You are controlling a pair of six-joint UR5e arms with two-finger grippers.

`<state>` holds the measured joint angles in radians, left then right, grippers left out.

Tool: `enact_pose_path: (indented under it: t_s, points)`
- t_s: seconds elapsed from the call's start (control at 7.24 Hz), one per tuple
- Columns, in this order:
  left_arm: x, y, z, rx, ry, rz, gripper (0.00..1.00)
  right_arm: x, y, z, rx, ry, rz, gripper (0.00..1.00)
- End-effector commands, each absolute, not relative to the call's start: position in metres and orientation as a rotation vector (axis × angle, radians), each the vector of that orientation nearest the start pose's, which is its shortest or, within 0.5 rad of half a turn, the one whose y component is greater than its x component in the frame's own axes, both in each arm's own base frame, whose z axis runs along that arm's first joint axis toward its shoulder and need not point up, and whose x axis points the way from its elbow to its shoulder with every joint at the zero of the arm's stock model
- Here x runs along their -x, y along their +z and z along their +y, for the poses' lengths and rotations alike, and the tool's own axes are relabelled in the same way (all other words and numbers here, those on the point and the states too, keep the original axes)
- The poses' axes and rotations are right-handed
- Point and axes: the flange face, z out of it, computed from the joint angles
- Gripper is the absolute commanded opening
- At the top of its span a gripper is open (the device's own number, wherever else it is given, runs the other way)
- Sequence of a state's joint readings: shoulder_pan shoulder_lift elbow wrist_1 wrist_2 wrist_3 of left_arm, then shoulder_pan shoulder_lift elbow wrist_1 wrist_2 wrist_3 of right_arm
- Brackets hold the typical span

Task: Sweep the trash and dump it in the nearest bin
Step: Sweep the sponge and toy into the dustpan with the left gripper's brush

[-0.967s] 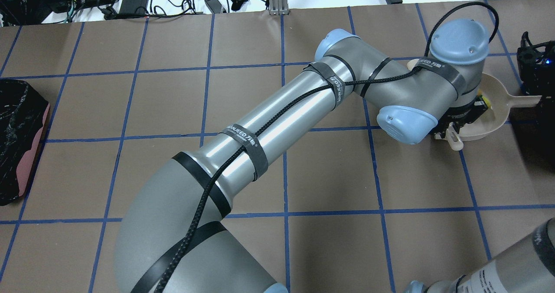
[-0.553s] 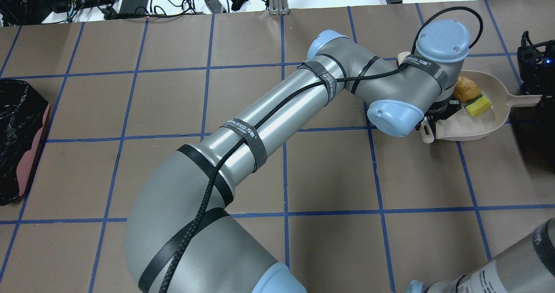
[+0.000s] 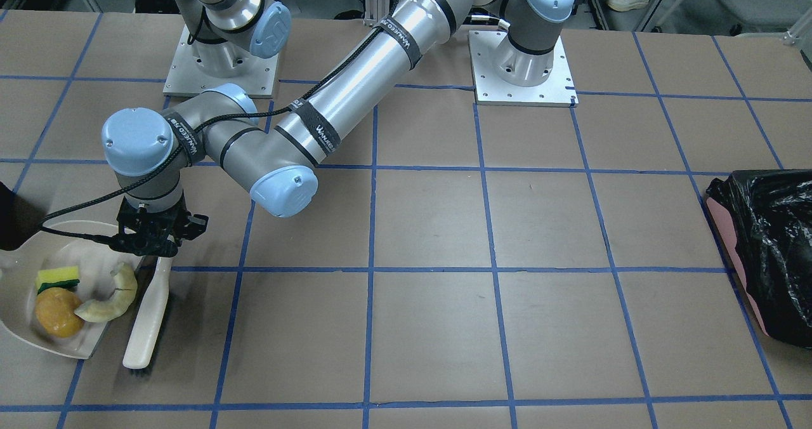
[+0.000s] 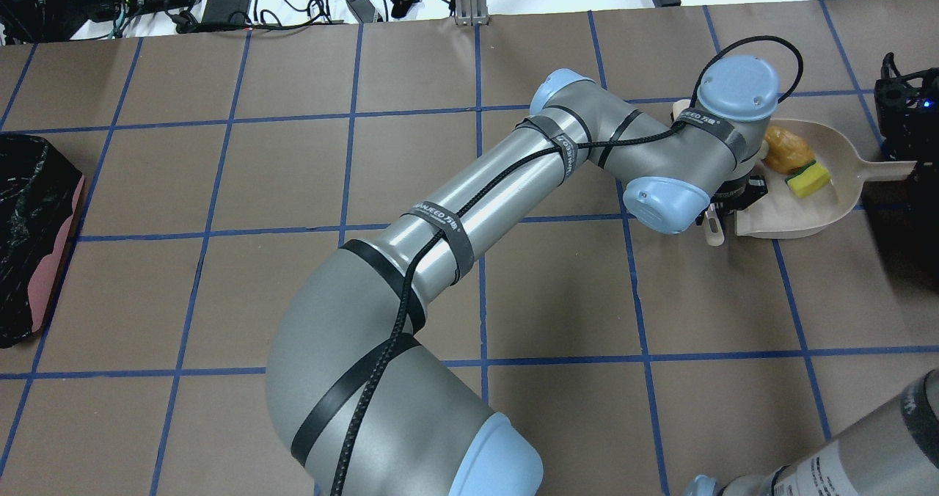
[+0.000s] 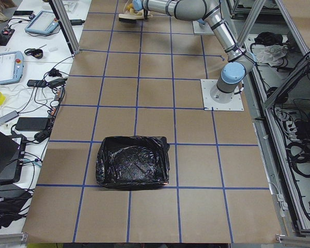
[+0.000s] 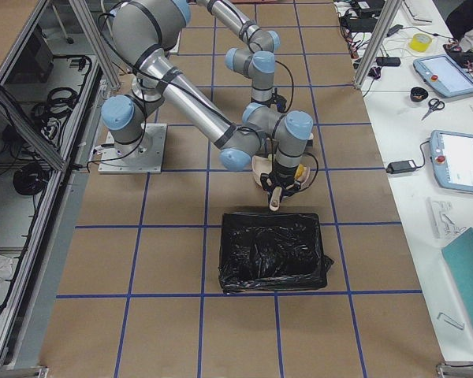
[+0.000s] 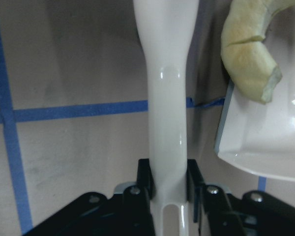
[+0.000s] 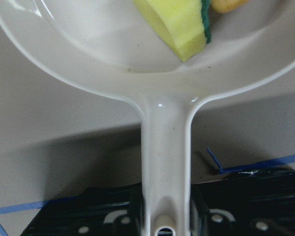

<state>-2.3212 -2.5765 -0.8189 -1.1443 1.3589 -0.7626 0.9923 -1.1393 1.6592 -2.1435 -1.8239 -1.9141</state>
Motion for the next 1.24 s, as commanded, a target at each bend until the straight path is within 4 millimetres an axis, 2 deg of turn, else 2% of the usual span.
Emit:
enact_pose_path:
  t_s: [0.0,0.28,0.41,0.69,0.83,1.11]
  points:
    - [0.708,0.208,-0.516,0.030,0.072,3.478,0.00,0.250,0.262,-0.581,1.994,0.365,2.567,0.00]
    - [0.730,0.203,-0.496,0.042,0.096,3.529,0.00,0.250,0.262,-0.581,1.992,0.364,2.570,0.00]
    - [0.744,0.212,-0.481,0.097,0.131,3.559,0.00,0.250,0.262,-0.581,1.993,0.363,2.572,0.00]
    - [0.766,0.247,-0.455,0.179,0.157,3.608,0.00,0.250,0.262,-0.581,1.990,0.365,2.571,0.00]
    - [0.769,0.261,-0.448,0.233,0.186,3.622,0.00,0.249,0.259,-0.580,1.986,0.366,2.568,0.00]
    - [0.764,0.273,-0.442,0.175,0.176,3.622,0.00,0.248,0.259,-0.579,1.983,0.365,2.567,0.00]
